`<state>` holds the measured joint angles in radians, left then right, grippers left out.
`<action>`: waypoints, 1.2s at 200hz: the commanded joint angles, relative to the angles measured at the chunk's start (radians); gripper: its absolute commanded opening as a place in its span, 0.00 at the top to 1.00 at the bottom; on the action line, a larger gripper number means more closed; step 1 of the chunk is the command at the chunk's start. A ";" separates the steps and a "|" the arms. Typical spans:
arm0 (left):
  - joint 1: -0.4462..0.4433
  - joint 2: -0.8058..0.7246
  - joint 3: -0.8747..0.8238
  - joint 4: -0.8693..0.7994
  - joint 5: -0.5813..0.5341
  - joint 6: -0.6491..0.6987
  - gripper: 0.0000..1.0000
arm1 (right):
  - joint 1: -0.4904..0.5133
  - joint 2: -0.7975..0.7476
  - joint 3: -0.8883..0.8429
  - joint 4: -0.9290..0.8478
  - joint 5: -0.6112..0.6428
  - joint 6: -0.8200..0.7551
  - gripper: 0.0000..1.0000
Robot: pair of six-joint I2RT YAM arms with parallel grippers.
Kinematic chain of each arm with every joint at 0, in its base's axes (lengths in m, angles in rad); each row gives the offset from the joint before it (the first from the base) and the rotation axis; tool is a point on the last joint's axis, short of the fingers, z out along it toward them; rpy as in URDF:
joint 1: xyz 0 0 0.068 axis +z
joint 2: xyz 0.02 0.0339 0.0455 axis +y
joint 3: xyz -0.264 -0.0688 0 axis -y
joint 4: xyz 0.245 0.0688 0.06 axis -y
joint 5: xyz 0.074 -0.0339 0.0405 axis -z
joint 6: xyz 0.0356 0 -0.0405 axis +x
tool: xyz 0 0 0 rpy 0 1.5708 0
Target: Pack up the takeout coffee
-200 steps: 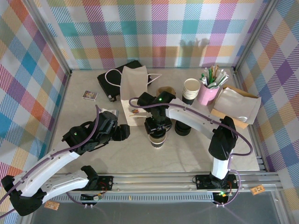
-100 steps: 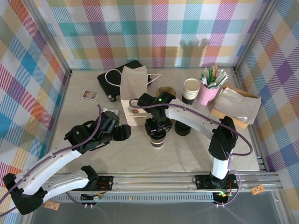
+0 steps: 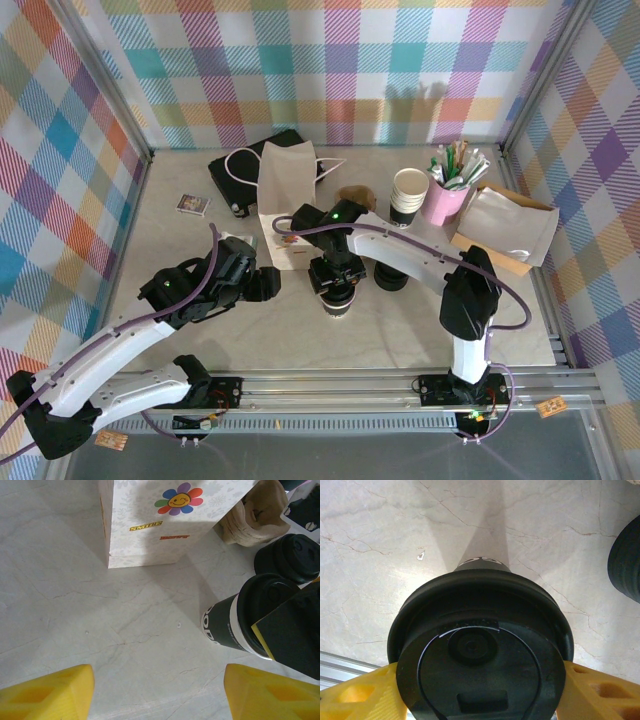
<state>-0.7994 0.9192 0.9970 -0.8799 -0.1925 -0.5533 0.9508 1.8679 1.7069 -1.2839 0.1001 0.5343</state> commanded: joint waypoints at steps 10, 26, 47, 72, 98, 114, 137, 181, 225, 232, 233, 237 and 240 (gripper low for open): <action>0.007 -0.002 -0.006 0.018 0.010 0.020 0.31 | 0.011 0.006 -0.007 -0.032 -0.005 -0.012 0.38; 0.008 0.000 -0.006 0.021 0.013 0.020 0.31 | 0.010 0.009 -0.007 -0.035 -0.001 -0.012 0.38; 0.008 0.004 -0.005 0.024 0.013 0.020 0.31 | 0.012 0.011 -0.004 -0.038 -0.002 -0.013 0.37; 0.008 0.008 -0.005 0.024 0.019 0.020 0.31 | 0.014 0.012 -0.003 -0.043 0.000 -0.010 0.36; 0.007 0.004 -0.008 0.024 0.018 0.020 0.31 | 0.020 0.011 0.005 -0.055 0.007 -0.007 0.35; 0.007 0.003 -0.010 0.025 0.019 0.019 0.31 | 0.024 0.012 0.009 -0.063 0.009 -0.006 0.35; 0.007 0.000 -0.013 0.026 0.019 0.019 0.31 | 0.028 0.013 0.007 -0.064 0.015 -0.003 0.33; 0.008 0.002 -0.010 0.029 0.019 0.019 0.31 | 0.031 0.021 -0.005 -0.058 0.017 0.002 0.30; 0.007 -0.002 -0.012 0.022 0.024 0.019 0.30 | 0.031 0.018 -0.018 -0.051 0.023 0.008 0.28; 0.008 -0.003 -0.011 0.022 0.024 0.018 0.30 | 0.032 0.020 -0.018 -0.051 0.023 0.009 0.27; 0.008 -0.002 -0.010 0.022 0.024 0.018 0.30 | 0.032 0.019 -0.019 -0.051 0.023 0.010 0.27; 0.007 -0.002 -0.009 0.022 0.024 0.019 0.30 | 0.032 0.019 -0.019 -0.051 0.024 0.010 0.27; 0.007 -0.003 -0.010 0.022 0.023 0.018 0.30 | 0.032 0.019 -0.020 -0.051 0.023 0.010 0.26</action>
<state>-0.7994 0.9264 0.9970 -0.8616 -0.1768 -0.5529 0.9756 1.8790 1.6985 -1.3128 0.1162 0.5362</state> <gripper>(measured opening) 0.699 0.729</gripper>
